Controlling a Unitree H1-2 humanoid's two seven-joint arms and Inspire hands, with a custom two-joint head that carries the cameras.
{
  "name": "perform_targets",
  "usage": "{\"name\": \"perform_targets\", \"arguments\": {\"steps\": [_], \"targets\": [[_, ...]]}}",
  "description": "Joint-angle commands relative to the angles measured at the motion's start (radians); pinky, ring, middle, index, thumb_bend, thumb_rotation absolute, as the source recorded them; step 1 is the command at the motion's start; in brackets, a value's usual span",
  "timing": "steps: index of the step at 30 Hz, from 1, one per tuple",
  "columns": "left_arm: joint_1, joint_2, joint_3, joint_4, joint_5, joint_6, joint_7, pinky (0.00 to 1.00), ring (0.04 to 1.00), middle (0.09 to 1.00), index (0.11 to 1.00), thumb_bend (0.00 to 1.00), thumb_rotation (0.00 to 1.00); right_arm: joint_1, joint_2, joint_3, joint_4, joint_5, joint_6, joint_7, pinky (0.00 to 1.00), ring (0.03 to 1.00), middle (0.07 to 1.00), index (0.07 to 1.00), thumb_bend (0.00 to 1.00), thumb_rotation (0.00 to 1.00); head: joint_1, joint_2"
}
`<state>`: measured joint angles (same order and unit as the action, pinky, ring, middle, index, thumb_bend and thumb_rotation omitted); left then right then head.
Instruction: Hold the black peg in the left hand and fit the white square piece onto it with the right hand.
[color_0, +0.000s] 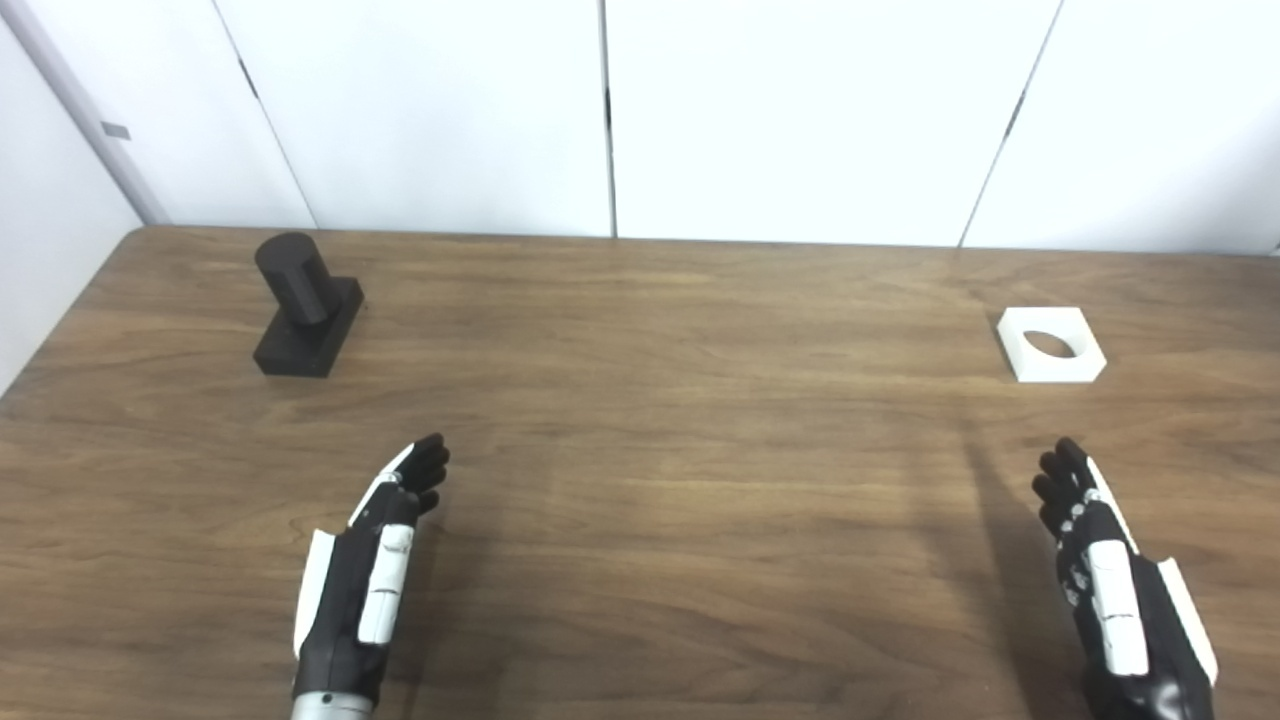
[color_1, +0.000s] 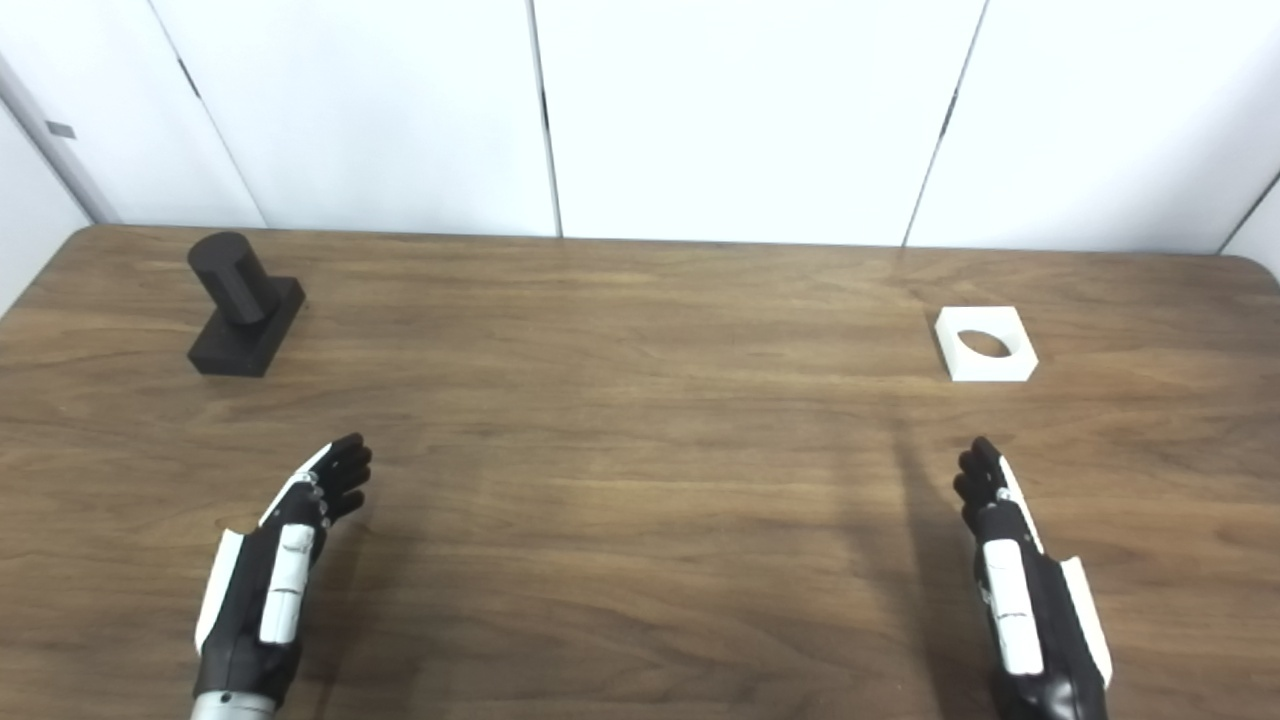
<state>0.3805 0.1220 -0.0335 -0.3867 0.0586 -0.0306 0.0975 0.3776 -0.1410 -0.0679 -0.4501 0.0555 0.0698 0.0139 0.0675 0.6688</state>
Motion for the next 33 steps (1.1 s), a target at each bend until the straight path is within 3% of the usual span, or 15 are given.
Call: {"name": "perform_targets", "arguments": {"steps": [1,23,26,32,33], "targets": [[0.013,-0.056,0.000,-0.022,0.001,-0.016,0.010,0.87,0.874,0.871,0.860,0.63,1.00,-0.010,0.006,-0.004,-0.023,0.006,-0.034,0.006,1.00,0.964,0.960,0.968,0.45,1.00,-0.001,0.003],[0.011,-0.058,-0.002,-0.026,0.005,-0.007,0.008,0.86,0.874,0.870,0.859,0.64,1.00,-0.009,0.001,-0.006,-0.022,0.005,-0.033,0.007,1.00,0.959,0.963,0.971,0.46,1.00,0.024,0.002],[0.010,-0.064,-0.008,-0.024,0.005,-0.008,0.010,0.86,0.875,0.871,0.859,0.65,1.00,-0.012,0.001,-0.014,-0.019,0.015,-0.033,0.004,1.00,0.961,0.962,0.972,0.45,1.00,0.062,-0.008],[0.013,-0.094,-0.031,0.000,0.027,-0.019,0.034,0.84,0.857,0.845,0.829,0.66,0.95,-0.015,-0.011,-0.039,0.003,0.043,-0.053,0.012,1.00,0.965,0.955,0.973,0.41,1.00,0.223,-0.060],[0.013,-0.093,-0.040,0.007,0.030,-0.026,0.034,0.85,0.864,0.850,0.837,0.64,0.96,-0.015,-0.012,-0.043,0.009,0.053,-0.054,0.016,1.00,0.969,0.957,0.976,0.46,1.00,0.241,-0.069]]}}
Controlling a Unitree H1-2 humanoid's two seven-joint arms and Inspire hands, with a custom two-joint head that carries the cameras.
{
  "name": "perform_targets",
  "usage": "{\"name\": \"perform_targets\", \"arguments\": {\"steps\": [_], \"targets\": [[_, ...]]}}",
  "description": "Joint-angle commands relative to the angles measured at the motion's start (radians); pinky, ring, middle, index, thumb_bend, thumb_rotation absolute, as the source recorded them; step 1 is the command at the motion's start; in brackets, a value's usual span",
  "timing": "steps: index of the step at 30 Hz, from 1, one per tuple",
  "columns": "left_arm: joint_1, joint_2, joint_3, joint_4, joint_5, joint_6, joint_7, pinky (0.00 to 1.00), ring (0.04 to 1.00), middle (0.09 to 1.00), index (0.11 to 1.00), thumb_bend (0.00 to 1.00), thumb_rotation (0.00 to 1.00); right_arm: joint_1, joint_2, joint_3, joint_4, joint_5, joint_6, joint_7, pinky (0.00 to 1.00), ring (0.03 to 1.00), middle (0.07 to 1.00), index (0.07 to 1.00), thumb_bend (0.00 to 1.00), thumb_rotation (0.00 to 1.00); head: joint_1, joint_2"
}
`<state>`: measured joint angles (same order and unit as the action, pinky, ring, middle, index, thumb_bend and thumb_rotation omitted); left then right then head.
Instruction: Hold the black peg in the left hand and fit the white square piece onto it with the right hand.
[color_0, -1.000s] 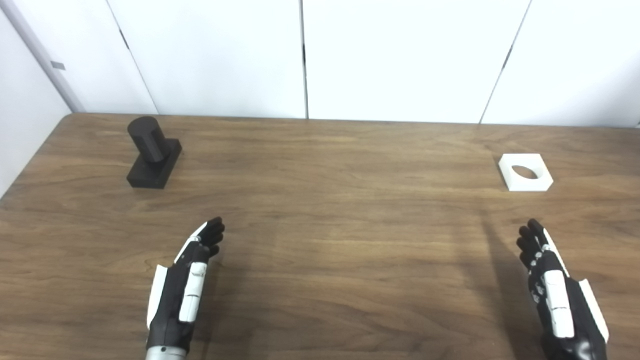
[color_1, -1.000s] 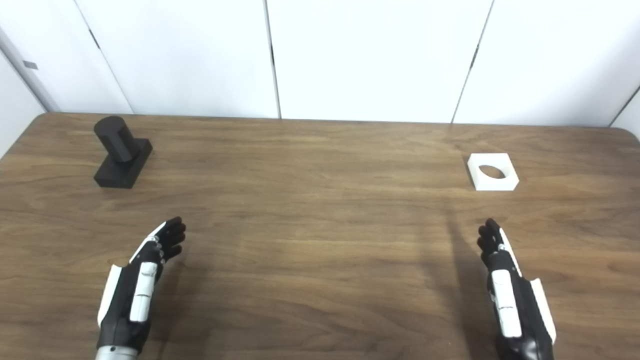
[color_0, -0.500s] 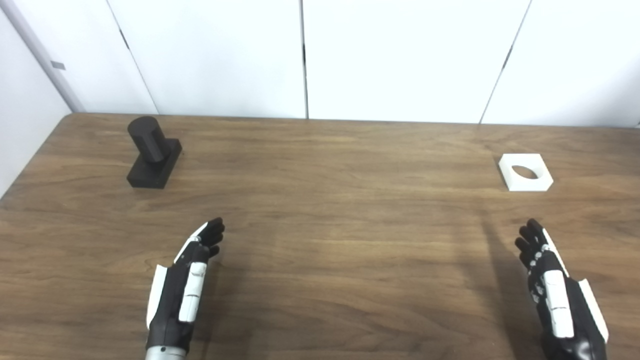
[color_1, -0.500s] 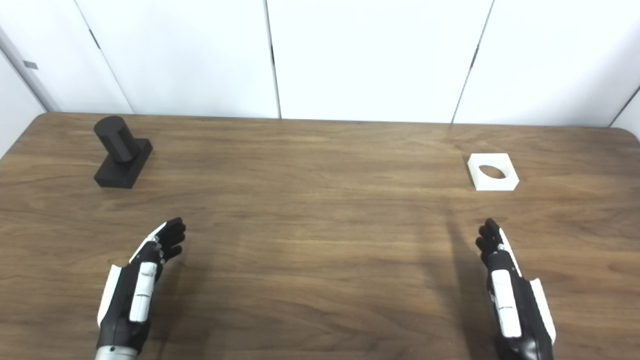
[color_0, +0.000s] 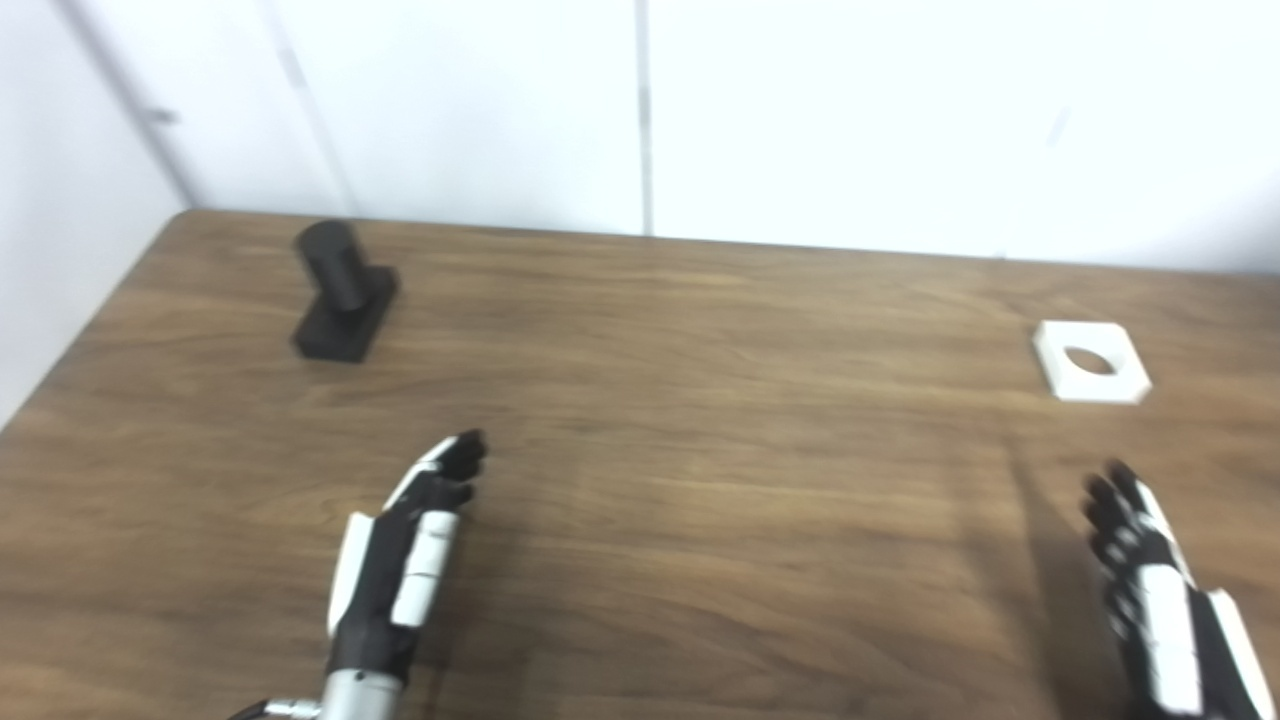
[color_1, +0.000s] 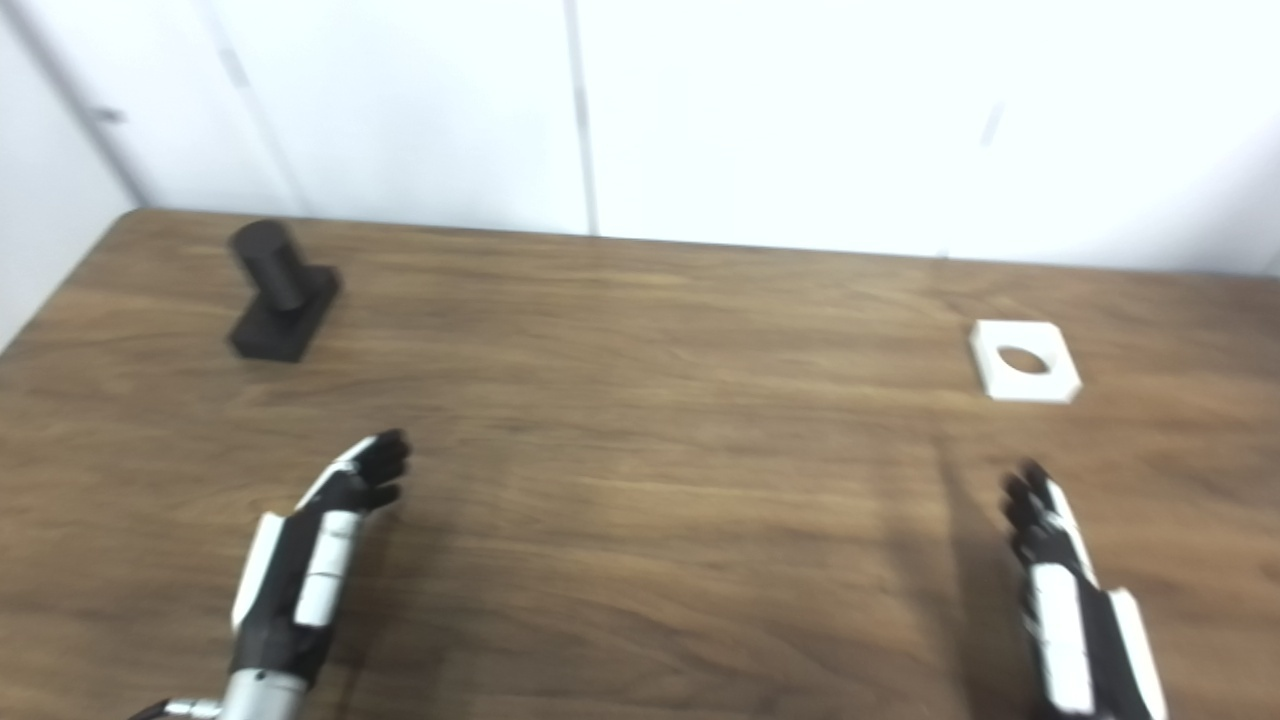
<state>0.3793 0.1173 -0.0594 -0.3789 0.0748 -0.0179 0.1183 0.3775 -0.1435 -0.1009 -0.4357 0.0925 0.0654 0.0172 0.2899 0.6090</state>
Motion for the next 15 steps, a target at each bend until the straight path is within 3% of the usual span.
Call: {"name": "perform_targets", "arguments": {"steps": [1,5,15], "targets": [[0.015,-0.087,-0.021,0.004,0.016,-0.043,0.013,0.85,0.867,0.854,0.842,0.63,0.97,-0.015,-0.011,-0.013,-0.002,0.023,-0.049,0.016,1.00,0.972,0.958,0.977,0.48,1.00,0.019,-0.010],[0.005,-0.086,-0.041,0.043,0.033,-0.084,0.027,0.84,0.857,0.855,0.840,0.60,0.97,-0.016,-0.015,-0.020,0.018,0.016,-0.053,0.019,1.00,0.997,0.964,0.974,0.55,1.00,0.087,-0.050],[-0.010,-0.088,-0.073,0.084,0.033,-0.119,0.045,0.83,0.856,0.858,0.836,0.61,0.93,-0.015,-0.011,-0.035,0.026,0.024,-0.031,0.022,0.98,0.932,0.896,0.905,0.51,1.00,0.144,-0.090]]}}
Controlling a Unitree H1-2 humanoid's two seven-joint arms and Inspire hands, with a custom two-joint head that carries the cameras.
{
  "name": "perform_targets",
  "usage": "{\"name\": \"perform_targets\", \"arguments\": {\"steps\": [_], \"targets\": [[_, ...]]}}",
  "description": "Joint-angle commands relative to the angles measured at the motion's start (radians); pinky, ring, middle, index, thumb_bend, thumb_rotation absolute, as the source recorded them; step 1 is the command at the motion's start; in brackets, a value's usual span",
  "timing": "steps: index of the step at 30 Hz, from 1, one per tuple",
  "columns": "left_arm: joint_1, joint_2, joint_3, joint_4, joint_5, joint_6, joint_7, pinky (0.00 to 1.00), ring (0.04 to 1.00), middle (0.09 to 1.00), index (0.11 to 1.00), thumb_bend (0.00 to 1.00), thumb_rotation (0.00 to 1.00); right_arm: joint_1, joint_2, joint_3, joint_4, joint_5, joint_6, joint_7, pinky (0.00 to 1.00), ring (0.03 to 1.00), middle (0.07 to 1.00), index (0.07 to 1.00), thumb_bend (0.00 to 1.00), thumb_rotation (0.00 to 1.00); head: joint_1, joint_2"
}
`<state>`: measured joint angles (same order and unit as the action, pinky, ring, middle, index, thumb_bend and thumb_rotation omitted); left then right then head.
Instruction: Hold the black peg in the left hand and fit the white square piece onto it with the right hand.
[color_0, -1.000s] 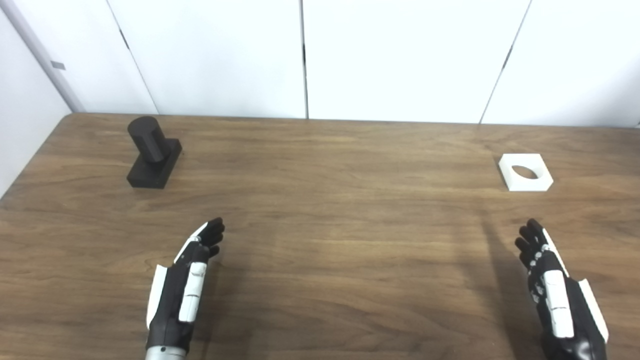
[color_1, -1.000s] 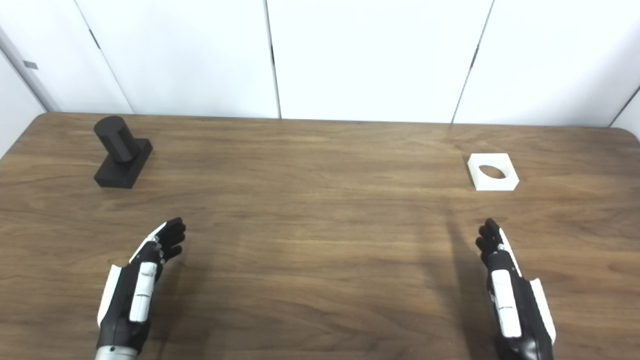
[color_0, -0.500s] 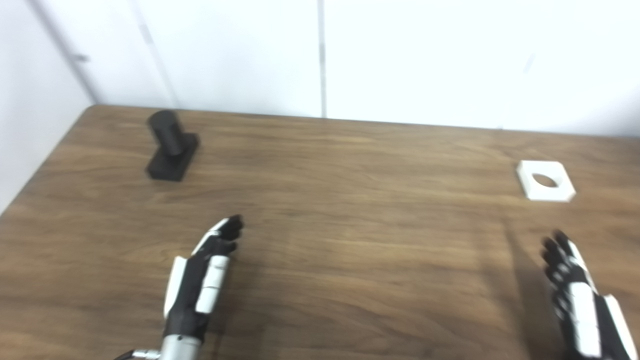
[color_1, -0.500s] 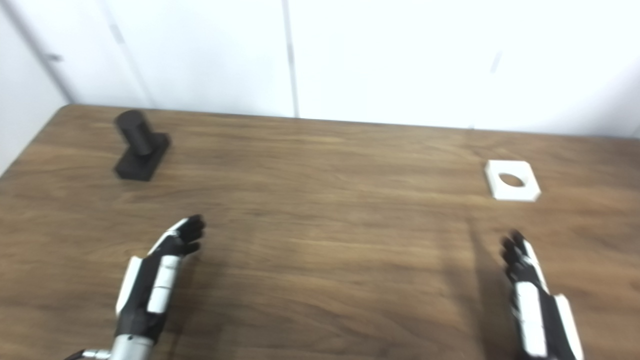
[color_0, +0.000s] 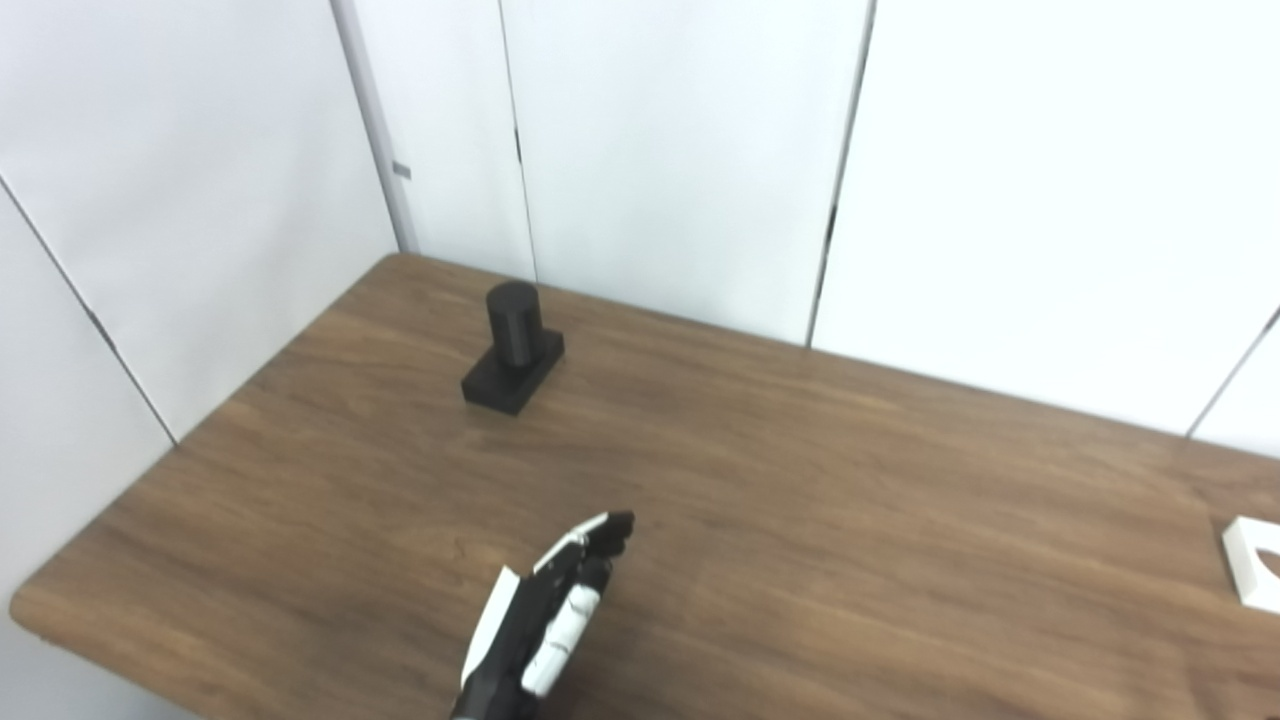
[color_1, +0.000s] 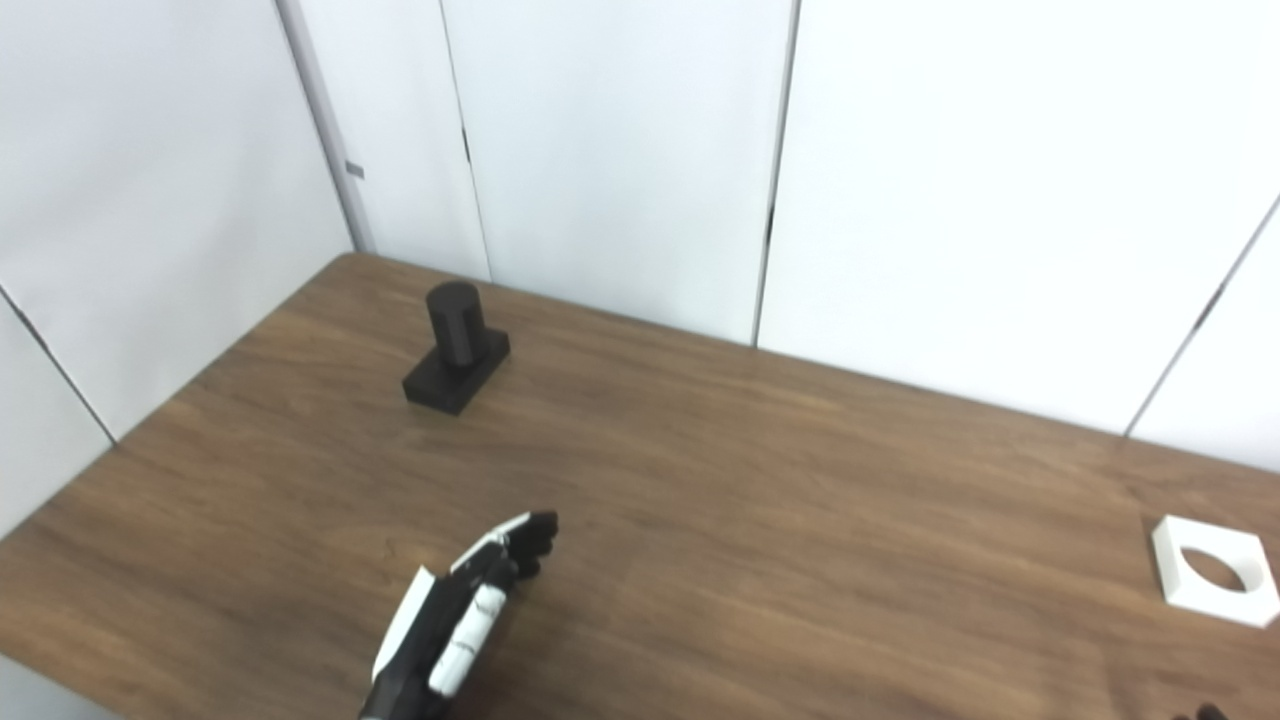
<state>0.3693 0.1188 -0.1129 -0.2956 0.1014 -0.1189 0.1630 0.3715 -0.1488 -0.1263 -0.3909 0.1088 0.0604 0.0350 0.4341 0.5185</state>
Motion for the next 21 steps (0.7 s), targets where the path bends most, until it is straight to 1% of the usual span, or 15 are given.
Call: {"name": "perform_targets", "arguments": {"steps": [1,3,4,8,10,16,19,21], "targets": [[-0.001,-0.089,-0.022,0.001,0.007,-0.015,0.001,0.83,0.858,0.859,0.838,0.61,0.93,-0.010,-0.005,-0.009,-0.019,0.010,-0.027,0.006,0.98,0.932,0.896,0.905,0.50,1.00,-0.002,0.001],[-0.001,-0.088,-0.026,-0.001,0.010,-0.005,0.003,0.85,0.868,0.868,0.847,0.61,0.95,-0.009,-0.004,-0.009,-0.020,0.014,-0.029,0.008,0.99,0.932,0.898,0.903,0.46,1.00,-0.002,0.001],[-0.001,-0.089,-0.028,0.000,0.009,-0.006,0.006,0.85,0.870,0.869,0.848,0.61,0.95,-0.009,-0.005,-0.009,-0.017,0.014,-0.034,0.009,0.99,0.931,0.898,0.902,0.46,1.00,-0.002,0.001],[-0.004,-0.091,-0.031,0.017,0.010,-0.033,0.019,0.86,0.865,0.864,0.842,0.60,0.93,-0.009,-0.005,-0.009,-0.012,0.008,-0.037,0.008,0.96,0.926,0.891,0.895,0.49,1.00,0.002,-0.005],[-0.006,-0.092,-0.032,0.024,0.013,-0.036,0.023,0.86,0.863,0.861,0.836,0.61,0.93,-0.009,-0.003,-0.009,-0.009,0.005,-0.037,0.006,0.97,0.923,0.892,0.896,0.50,1.00,0.002,-0.007],[-0.011,-0.092,-0.035,0.033,0.016,-0.024,0.031,0.88,0.870,0.864,0.836,0.63,0.92,-0.010,-0.001,-0.009,0.000,0.001,-0.042,0.006,0.94,0.915,0.884,0.884,0.51,1.00,-0.001,-0.011],[-0.010,-0.088,-0.038,0.030,0.019,-0.013,0.031,0.90,0.883,0.870,0.846,0.64,0.92,-0.011,-0.003,-0.005,0.002,-0.028,-0.045,0.002,0.98,0.920,0.883,0.885,0.51,1.00,0.000,-0.011],[-0.011,-0.086,-0.040,0.032,0.020,-0.012,0.031,0.91,0.888,0.874,0.855,0.64,0.92,-0.014,-0.001,-0.004,0.005,-0.033,-0.047,0.001,0.96,0.919,0.884,0.886,0.51,1.00,0.002,-0.014]]}}
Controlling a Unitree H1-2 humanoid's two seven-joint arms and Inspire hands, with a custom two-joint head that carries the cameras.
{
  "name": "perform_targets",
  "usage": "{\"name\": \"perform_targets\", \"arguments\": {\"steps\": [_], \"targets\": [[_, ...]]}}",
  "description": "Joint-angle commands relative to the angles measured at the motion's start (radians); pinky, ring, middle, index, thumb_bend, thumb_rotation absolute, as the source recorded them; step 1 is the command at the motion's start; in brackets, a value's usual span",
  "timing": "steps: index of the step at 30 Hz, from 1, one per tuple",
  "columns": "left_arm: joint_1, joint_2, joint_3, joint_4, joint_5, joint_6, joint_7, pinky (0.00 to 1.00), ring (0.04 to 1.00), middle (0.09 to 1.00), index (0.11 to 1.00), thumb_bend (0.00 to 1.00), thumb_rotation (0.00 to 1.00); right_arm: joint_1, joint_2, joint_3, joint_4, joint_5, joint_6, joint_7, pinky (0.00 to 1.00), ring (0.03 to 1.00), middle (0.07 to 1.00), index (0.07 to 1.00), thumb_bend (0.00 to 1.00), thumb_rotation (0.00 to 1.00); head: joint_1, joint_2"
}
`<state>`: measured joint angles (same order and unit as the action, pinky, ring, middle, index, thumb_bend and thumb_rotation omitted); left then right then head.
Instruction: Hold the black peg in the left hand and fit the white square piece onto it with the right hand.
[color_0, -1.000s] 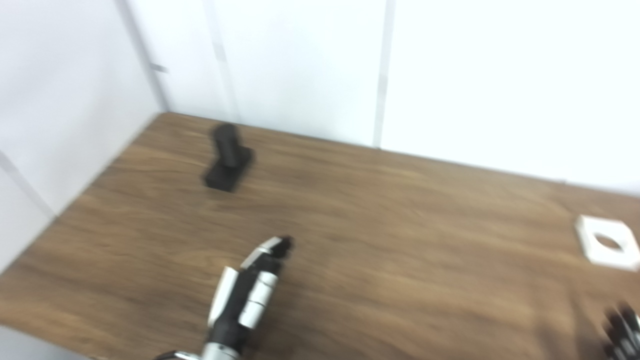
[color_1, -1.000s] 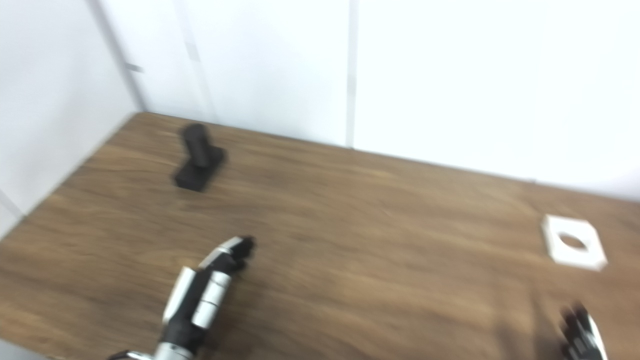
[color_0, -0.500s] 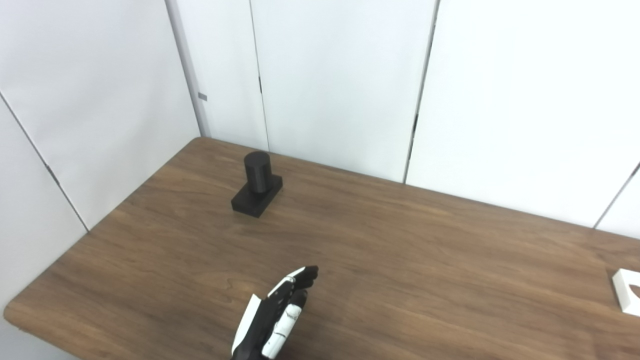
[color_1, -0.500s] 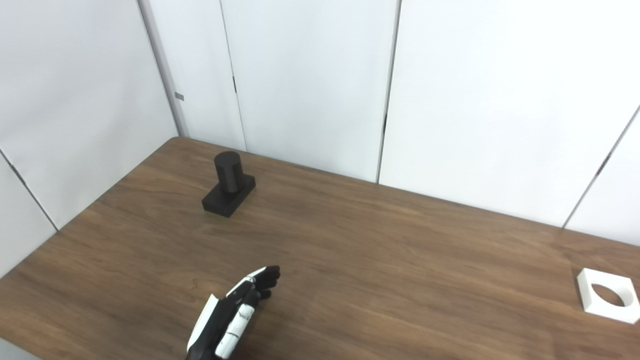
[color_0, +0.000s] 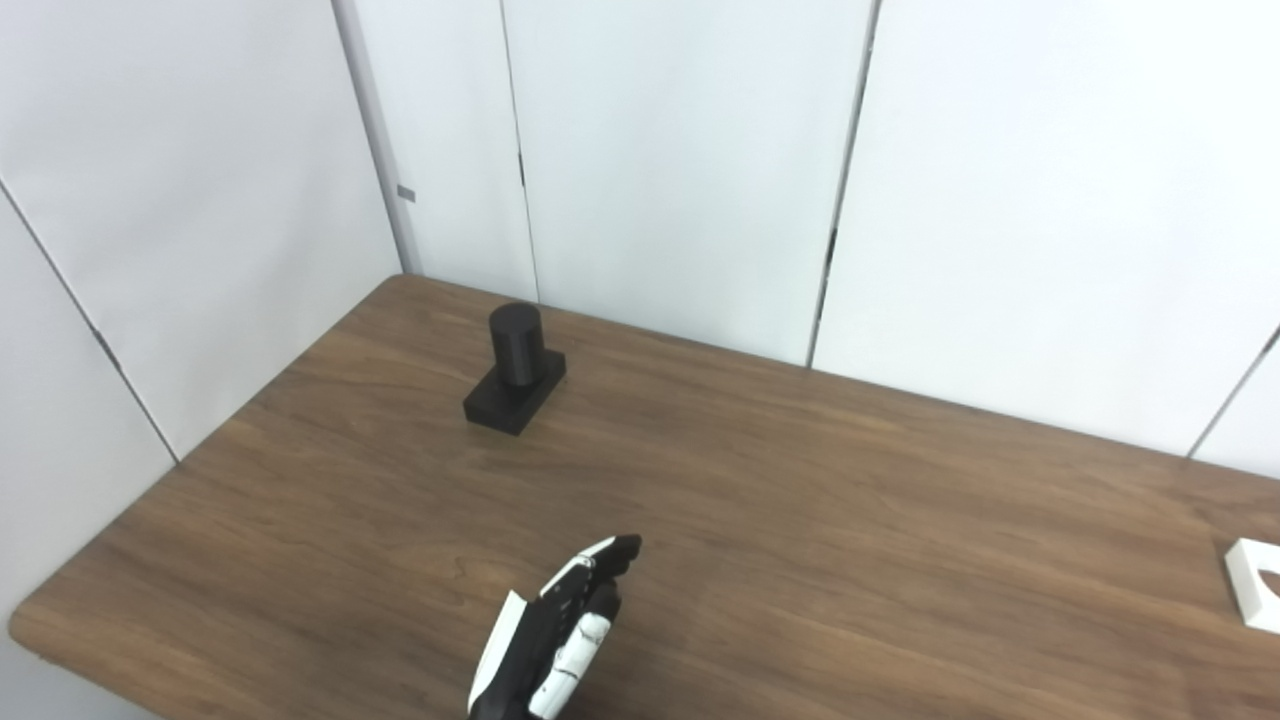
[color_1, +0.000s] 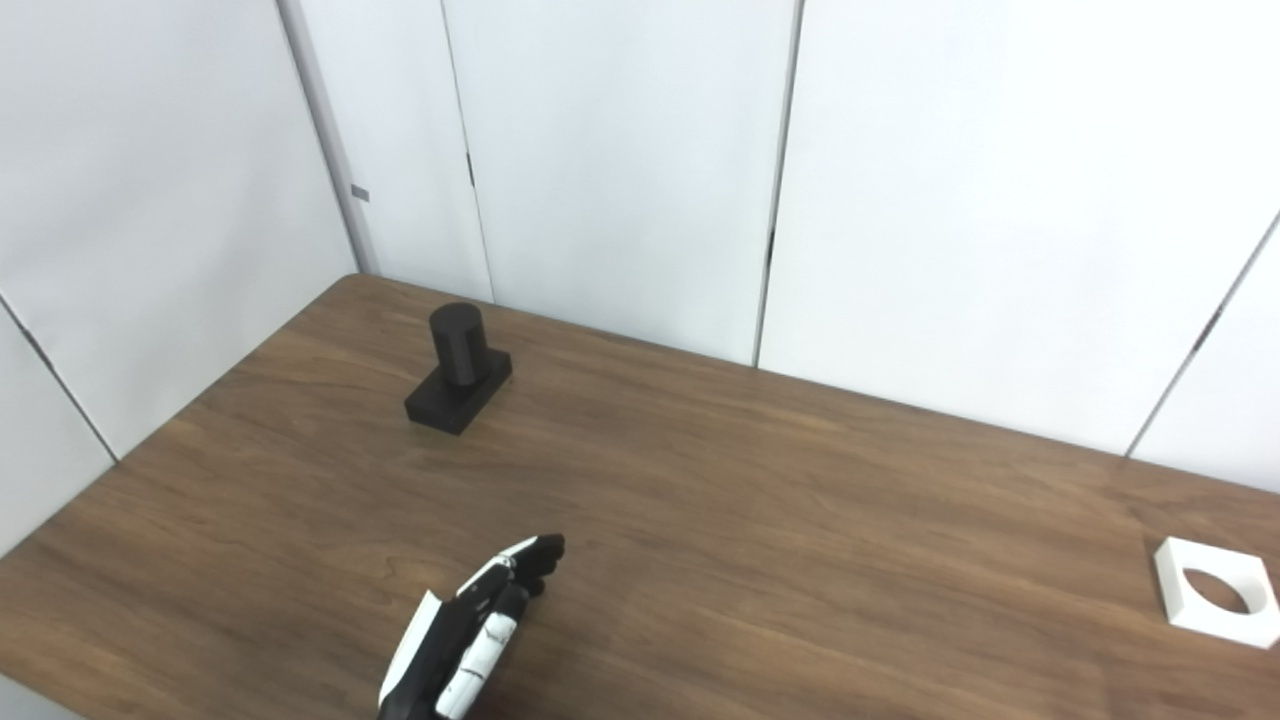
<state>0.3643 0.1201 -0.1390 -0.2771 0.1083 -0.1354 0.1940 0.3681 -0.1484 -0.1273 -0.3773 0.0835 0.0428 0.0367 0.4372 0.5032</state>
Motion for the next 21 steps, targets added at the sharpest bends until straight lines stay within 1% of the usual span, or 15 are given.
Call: {"name": "perform_targets", "arguments": {"steps": [1,3,7,9,11,12,13,14,15,16,18,21], "targets": [[-0.007,-0.086,-0.014,0.014,0.013,0.005,0.000,0.91,0.890,0.877,0.858,0.64,0.92,-0.012,-0.002,-0.002,-0.007,-0.010,-0.031,0.000,0.96,0.919,0.883,0.883,0.51,1.00,0.000,0.000],[-0.009,-0.087,-0.012,0.014,0.008,0.005,0.000,0.91,0.893,0.880,0.865,0.62,0.91,-0.012,-0.003,-0.002,-0.003,-0.023,-0.031,-0.003,0.95,0.916,0.881,0.880,0.52,1.00,0.000,0.002],[-0.002,-0.097,0.000,-0.011,-0.008,0.032,0.011,0.91,0.887,0.871,0.854,0.60,0.87,-0.009,0.007,0.001,-0.007,-0.028,-0.034,-0.006,0.92,0.909,0.877,0.874,0.53,1.00,-0.008,0.003],[-0.001,-0.094,0.007,-0.033,0.002,0.042,0.018,0.90,0.892,0.870,0.855,0.58,0.86,-0.007,0.012,0.003,-0.006,-0.026,-0.041,-0.006,0.90,0.905,0.878,0.872,0.53,1.00,-0.009,0.003],[-0.008,-0.084,0.019,-0.059,0.008,0.038,0.021,0.88,0.890,0.870,0.857,0.58,0.85,-0.005,0.012,0.007,-0.003,-0.031,-0.052,-0.005,0.90,0.904,0.879,0.874,0.52,1.00,-0.011,0.003],[-0.016,-0.076,0.029,-0.079,0.033,0.048,0.028,0.88,0.888,0.873,0.862,0.55,0.81,-0.005,0.012,0.010,-0.002,-0.033,-0.052,-0.005,0.90,0.904,0.879,0.875,0.52,1.00,-0.012,0.003],[-0.024,-0.069,0.041,-0.101,0.053,0.068,0.033,0.85,0.875,0.867,0.861,0.53,0.78,-0.004,0.013,0.013,-0.002,-0.038,-0.052,-0.006,0.90,0.903,0.878,0.880,0.53,1.00,-0.013,0.003],[-0.036,-0.061,0.057,-0.125,0.074,0.098,0.035,0.84,0.872,0.864,0.859,0.52,0.77,-0.004,0.013,0.016,-0.001,-0.048,-0.057,-0.008,0.89,0.898,0.874,0.879,0.53,1.00,-0.015,0.004],[-0.050,-0.053,0.073,-0.147,0.092,0.126,0.036,0.84,0.874,0.863,0.854,0.52,0.76,-0.003,0.013,0.019,0.000,-0.055,-0.060,-0.010,0.86,0.888,0.867,0.874,0.53,1.00,-0.017,0.004],[-0.065,-0.046,0.089,-0.166,0.094,0.151,0.032,0.85,0.877,0.865,0.853,0.51,0.77,-0.003,0.013,0.021,0.000,-0.058,-0.059,-0.012,0.86,0.884,0.864,0.868,0.52,1.00,-0.017,0.005],[-0.096,-0.032,0.118,-0.197,0.103,0.195,0.027,0.87,0.890,0.874,0.857,0.50,0.75,-0.004,0.014,0.022,0.003,-0.059,-0.059,-0.014,0.88,0.886,0.863,0.860,0.51,1.00,-0.018,0.004],[-0.143,-0.007,0.157,-0.228,0.148,0.255,0.025,0.85,0.882,0.864,0.856,0.50,0.72,-0.007,0.017,0.026,0.003,-0.070,-0.055,-0.019,0.89,0.889,0.864,0.850,0.50,1.00,-0.023,0.004]]}}
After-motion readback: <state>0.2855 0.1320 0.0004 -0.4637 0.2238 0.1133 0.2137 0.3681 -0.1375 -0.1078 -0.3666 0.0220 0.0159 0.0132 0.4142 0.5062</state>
